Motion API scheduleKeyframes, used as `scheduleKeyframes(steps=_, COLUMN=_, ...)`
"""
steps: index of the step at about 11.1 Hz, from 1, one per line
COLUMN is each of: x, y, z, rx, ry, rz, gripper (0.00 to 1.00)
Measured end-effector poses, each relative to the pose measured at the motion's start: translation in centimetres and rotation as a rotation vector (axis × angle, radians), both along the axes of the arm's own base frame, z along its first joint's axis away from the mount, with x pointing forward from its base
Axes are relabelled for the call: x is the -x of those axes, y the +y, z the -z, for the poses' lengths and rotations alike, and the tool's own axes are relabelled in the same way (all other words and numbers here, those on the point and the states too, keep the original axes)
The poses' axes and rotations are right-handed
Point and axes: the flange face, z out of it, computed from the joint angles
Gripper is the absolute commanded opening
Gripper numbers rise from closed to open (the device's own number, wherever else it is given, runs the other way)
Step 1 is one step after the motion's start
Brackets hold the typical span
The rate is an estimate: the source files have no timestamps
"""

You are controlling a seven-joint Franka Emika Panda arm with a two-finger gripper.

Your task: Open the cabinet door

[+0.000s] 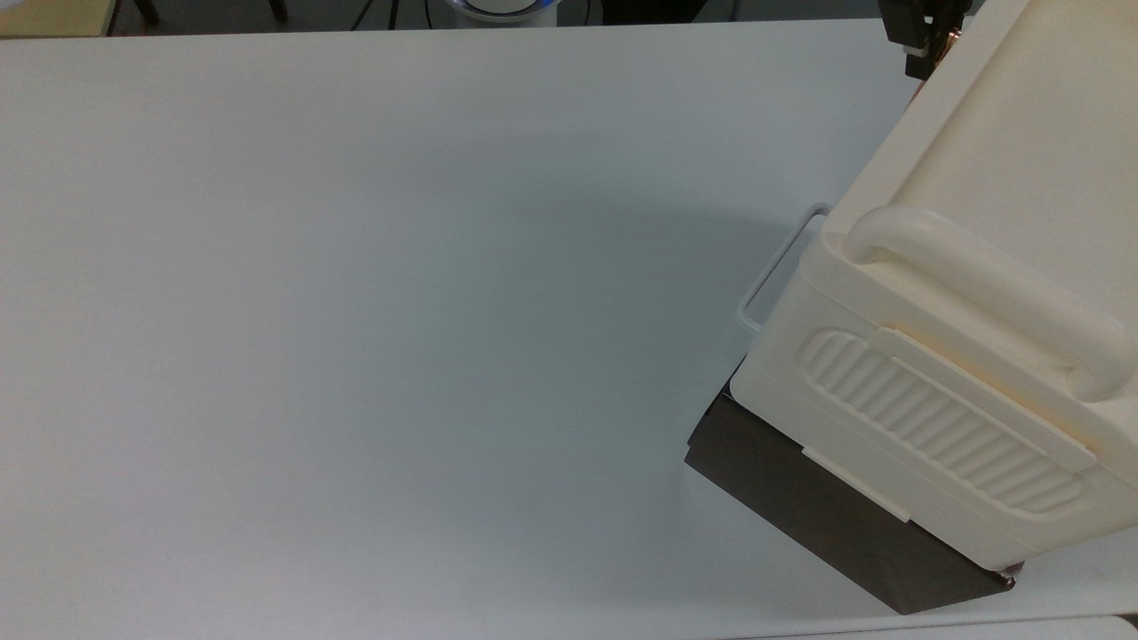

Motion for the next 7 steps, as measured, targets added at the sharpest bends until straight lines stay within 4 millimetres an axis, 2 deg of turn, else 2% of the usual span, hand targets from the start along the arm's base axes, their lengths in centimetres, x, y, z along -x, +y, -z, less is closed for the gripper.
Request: scheduleKeyframes(steps=7, x=0.03, y=0.02, z=-0.04, rx=0.002, ry=-0.002, rz=-0.01, gripper=0.0)
